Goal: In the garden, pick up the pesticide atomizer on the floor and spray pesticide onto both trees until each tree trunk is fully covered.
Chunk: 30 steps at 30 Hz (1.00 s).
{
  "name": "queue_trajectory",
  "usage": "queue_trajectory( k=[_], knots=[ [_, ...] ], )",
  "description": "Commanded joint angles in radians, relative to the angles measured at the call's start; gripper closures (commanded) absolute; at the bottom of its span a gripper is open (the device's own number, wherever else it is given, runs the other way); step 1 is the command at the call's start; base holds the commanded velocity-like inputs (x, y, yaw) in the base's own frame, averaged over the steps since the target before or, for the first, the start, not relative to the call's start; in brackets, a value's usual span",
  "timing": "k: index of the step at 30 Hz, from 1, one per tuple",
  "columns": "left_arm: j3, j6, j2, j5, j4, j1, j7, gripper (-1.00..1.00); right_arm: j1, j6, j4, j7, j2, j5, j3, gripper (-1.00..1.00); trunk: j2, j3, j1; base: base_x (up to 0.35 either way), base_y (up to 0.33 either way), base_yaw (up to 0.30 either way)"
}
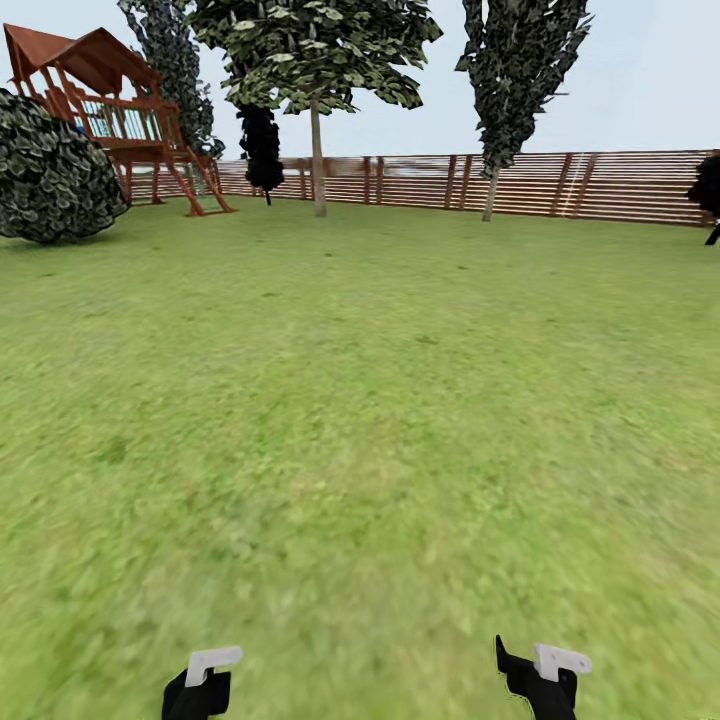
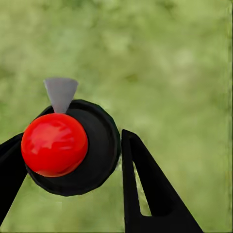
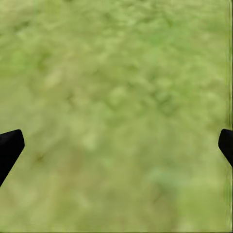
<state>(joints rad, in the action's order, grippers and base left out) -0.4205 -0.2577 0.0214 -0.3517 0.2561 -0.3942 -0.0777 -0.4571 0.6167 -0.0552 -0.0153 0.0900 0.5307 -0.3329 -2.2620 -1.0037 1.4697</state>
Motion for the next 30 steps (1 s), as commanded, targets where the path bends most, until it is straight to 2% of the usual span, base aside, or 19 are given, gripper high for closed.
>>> queue_trajectory(
  k=[1, 10, 20, 21, 22, 23, 24, 26, 27, 30],
  knots=[
    [0.000, 0.000, 0.000, 0.000, 0.000, 0.000, 0.000, 1.00, 0.000, 0.000, 0.000, 0.000, 0.000, 0.000, 0.000, -1.00, 0.000, 0.000, 0.000, 0.303, -0.108, -0.300],
    [0.000, 0.000, -0.001, 0.000, 0.001, 0.000, -0.001, 1.00, 0.000, 0.000, 0.000, 0.000, -0.001, 0.000, 0.000, -1.00, 0.000, 0.000, 0.000, 0.327, -0.028, -0.272],
    [-0.001, 0.000, -0.001, 0.002, 0.000, 0.000, -0.001, 1.00, 0.012, 0.005, 0.000, 0.001, -0.009, 0.000, -0.001, -1.00, 0.000, -0.008, 0.000, 0.317, 0.119, 0.201],
    [-0.001, 0.000, -0.001, 0.002, 0.000, 0.000, -0.001, 1.00, 0.024, 0.020, -0.001, 0.000, -0.010, 0.000, -0.001, -1.00, 0.000, -0.009, 0.000, 0.337, 0.007, 0.264],
    [-0.001, 0.001, -0.001, 0.002, 0.000, 0.000, -0.001, 1.00, 0.034, 0.074, 0.000, 0.000, -0.009, 0.000, -0.001, -1.00, 0.000, -0.009, 0.000, 0.338, 0.004, 0.265],
    [-0.001, 0.002, -0.001, 0.002, 0.000, 0.000, -0.001, 1.00, 0.048, 0.160, 0.001, 0.001, -0.009, -0.002, -0.001, -1.00, 0.000, -0.010, 0.000, 0.339, 0.002, 0.265],
    [-0.001, 0.002, -0.001, 0.002, 0.000, 0.000, -0.001, 1.00, 0.087, 0.301, 0.003, 0.003, -0.012, -0.005, -0.003, -1.00, 0.000, -0.011, 0.000, 0.339, 0.001, 0.265],
    [-0.001, 0.003, -0.002, 0.002, 0.000, 0.000, -0.001, 1.00, 0.117, 0.396, 0.005, 0.004, -0.027, -0.005, -0.003, -1.00, 0.000, -0.012, 0.000, 0.339, 0.000, 0.265],
    [-0.001, 0.003, -0.003, 0.002, 0.000, 0.000, -0.001, 1.00, 0.127, 0.426, 0.005, 0.005, -0.033, -0.005, -0.003, -1.00, 0.000, -0.013, 0.000, 0.341, 0.000, 0.256],
    [-0.001, 0.003, -0.002, 0.003, 0.000, 0.000, -0.001, 1.00, 0.132, 0.431, 0.006, 0.006, -0.036, -0.007, -0.003, -1.00, 0.000, -0.014, 0.000, 0.342, 0.000, 0.115]
  ],
)
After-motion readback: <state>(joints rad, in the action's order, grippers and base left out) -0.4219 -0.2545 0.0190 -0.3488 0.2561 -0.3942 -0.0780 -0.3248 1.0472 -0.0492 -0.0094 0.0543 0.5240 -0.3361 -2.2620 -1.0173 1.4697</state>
